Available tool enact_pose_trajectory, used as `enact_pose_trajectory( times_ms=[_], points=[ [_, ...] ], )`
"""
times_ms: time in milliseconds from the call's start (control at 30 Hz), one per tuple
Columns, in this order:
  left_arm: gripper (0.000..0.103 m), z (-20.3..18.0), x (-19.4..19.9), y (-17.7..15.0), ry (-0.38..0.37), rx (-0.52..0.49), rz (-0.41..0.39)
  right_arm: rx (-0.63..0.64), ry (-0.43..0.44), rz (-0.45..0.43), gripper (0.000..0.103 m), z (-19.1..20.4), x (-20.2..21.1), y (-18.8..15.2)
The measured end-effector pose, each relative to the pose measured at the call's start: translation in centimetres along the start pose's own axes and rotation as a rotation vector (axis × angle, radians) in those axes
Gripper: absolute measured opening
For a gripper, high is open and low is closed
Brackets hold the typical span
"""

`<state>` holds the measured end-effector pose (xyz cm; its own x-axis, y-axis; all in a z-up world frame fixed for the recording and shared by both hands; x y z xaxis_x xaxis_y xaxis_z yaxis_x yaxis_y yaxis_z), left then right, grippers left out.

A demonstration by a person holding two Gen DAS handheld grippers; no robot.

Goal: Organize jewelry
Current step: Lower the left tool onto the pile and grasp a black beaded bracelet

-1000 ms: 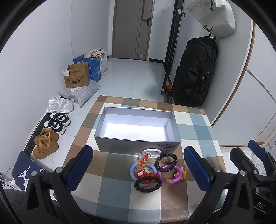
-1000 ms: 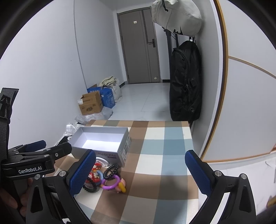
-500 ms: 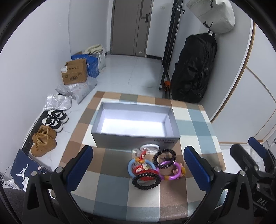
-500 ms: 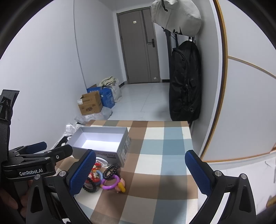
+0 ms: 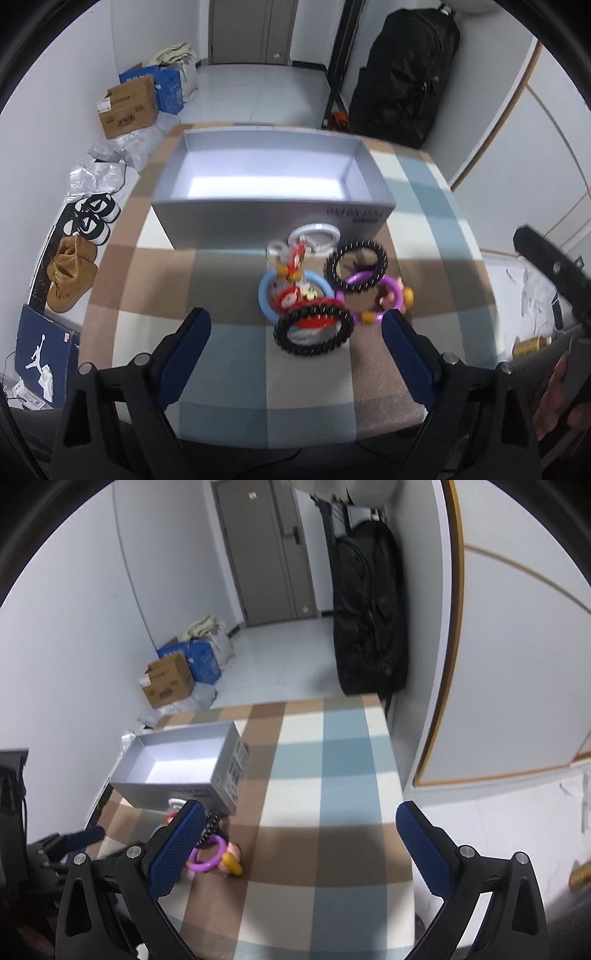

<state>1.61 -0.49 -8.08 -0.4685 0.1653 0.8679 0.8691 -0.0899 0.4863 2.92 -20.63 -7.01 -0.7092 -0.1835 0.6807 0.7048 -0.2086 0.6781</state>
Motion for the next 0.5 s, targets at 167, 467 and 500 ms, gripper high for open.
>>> enact_pose_trajectory(
  times_ms=[167, 467, 500],
  points=[
    [0.081, 0.8, -1.2, -0.2, -0.026, 0.015, 0.051, -0.002, 0.000, 0.033, 0.103, 0.0, -0.5, -0.1],
    [0.058, -0.1, -2.7, -0.4, -0.021, 0.007, 0.119, 0.003, 0.003, 0.048, 0.103, 0.2, -0.8, -0.1],
    [0.056, 0.0, -2.8, -0.5, -0.023, 0.011, 0.126, -0.001, 0.002, 0.053, 0.103, 0.1, -0.9, -0.1]
  ],
)
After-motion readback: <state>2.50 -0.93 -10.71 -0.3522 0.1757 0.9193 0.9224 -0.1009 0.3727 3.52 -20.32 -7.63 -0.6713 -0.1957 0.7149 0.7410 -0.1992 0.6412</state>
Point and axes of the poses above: each gripper's, at about its wrist camera, not at the fingertips, and x roughly against the way its jaws point, z to its left, y to its top, the point moved 2 cm from there along -x, roughly the way its jaws point, and after that the axes turned 6 degrees about -x, right-handed, at the moved point
